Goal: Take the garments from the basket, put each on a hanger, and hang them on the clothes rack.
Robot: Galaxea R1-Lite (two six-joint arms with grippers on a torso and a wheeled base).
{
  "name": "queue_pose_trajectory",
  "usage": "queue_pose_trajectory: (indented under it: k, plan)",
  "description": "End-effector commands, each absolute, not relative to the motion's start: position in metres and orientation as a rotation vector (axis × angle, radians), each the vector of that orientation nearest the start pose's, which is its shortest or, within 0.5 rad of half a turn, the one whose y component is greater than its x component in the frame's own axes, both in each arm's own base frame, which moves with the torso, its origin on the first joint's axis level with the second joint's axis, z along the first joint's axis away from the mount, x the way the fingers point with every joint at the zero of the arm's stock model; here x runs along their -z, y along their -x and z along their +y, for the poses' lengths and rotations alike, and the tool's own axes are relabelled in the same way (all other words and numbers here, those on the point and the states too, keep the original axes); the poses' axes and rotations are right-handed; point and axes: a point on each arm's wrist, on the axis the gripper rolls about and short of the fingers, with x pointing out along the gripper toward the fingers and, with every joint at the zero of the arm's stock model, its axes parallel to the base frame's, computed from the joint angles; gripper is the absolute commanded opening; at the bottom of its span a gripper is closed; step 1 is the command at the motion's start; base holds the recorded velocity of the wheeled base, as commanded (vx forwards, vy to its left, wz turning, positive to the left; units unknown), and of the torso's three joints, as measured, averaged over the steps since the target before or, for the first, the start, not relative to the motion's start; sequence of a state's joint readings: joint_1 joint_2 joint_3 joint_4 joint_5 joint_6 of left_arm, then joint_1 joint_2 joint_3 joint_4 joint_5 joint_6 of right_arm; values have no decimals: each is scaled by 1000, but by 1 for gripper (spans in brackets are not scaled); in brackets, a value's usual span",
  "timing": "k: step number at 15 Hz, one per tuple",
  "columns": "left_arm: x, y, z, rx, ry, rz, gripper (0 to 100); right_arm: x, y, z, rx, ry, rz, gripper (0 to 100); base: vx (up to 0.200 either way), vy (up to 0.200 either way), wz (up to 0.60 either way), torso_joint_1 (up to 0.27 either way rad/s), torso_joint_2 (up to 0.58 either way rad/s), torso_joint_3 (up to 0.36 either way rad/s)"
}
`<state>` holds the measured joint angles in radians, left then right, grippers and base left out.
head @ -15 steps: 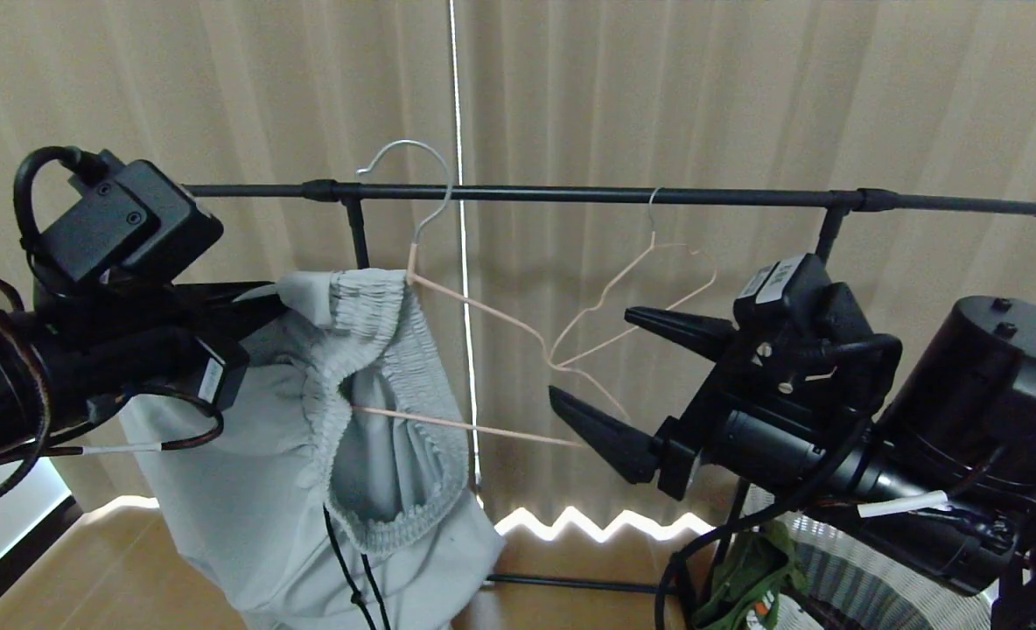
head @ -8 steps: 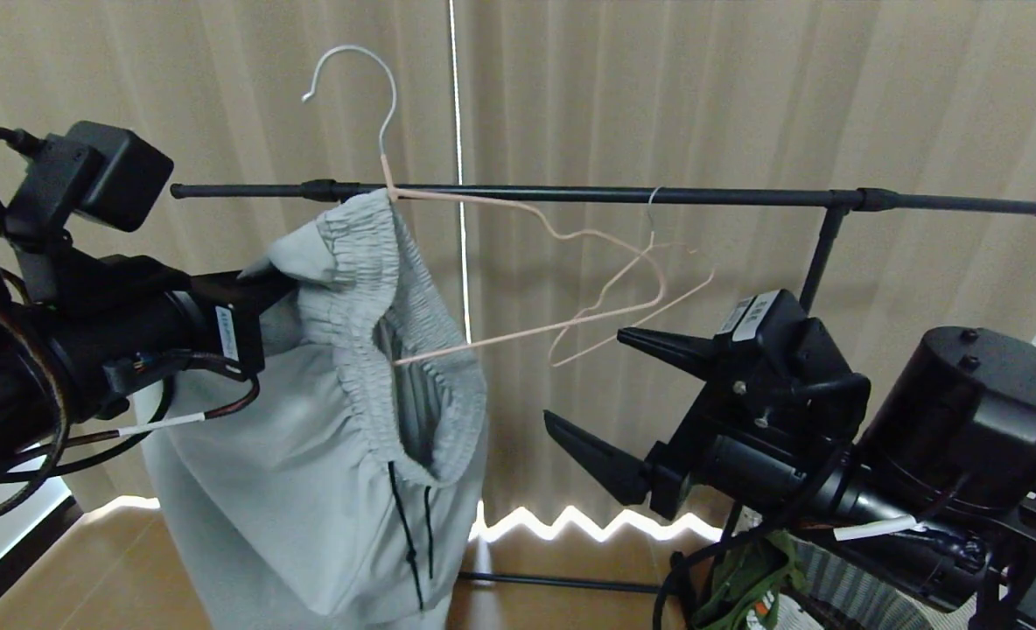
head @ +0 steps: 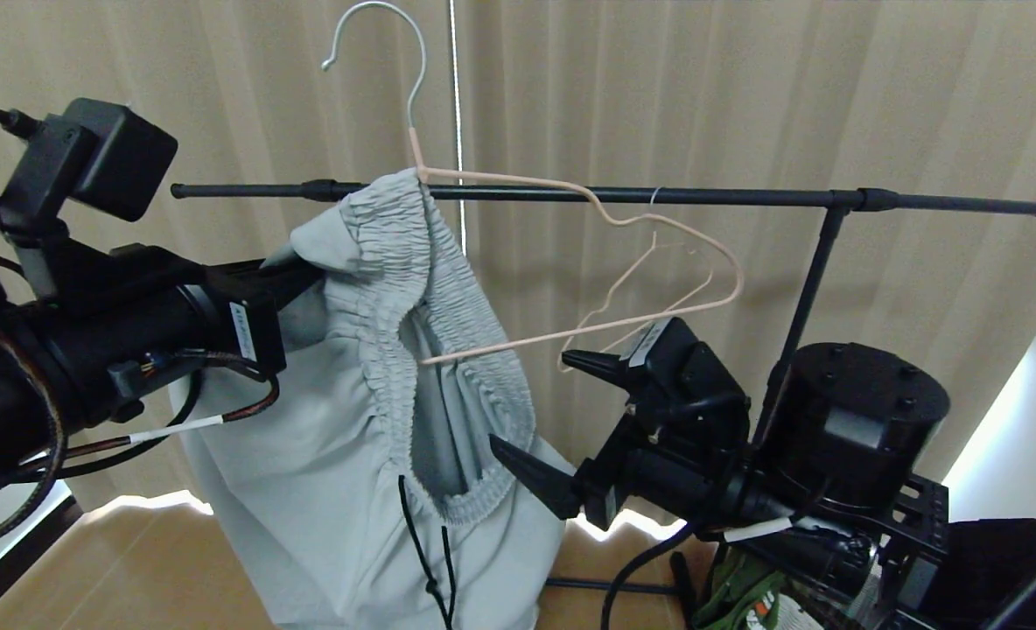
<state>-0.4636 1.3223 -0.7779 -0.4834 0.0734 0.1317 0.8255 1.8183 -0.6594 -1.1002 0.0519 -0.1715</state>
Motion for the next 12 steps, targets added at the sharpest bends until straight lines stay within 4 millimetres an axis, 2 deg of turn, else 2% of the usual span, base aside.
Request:
queue_pose_trajectory:
  k: [1, 4, 5, 9, 12]
  plan:
    - [-262, -189, -99, 418, -143, 17, 0, -136, -224, 243, -881, 202, 31, 100, 0, 0, 0, 0, 0, 0]
    - [-264, -188, -98, 417, -144, 6, 0, -129, -225, 243, -873, 209, 51, 100, 0, 0, 0, 0, 0, 0]
    - [-265, -187, -98, 415, -140, -3, 0, -129, -225, 243, -870, 209, 53, 0, 0, 0, 0, 0, 0, 0]
    - [-267, -190, -97, 403, -138, -28, 0, -132, -230, 237, -828, 207, 47, 0, 0, 0, 0, 0, 0, 0]
    - [-260, -198, -80, 316, -197, -6, 0, -137, -246, 220, -749, 197, 22, 0, 0, 0, 0, 0, 0, 0]
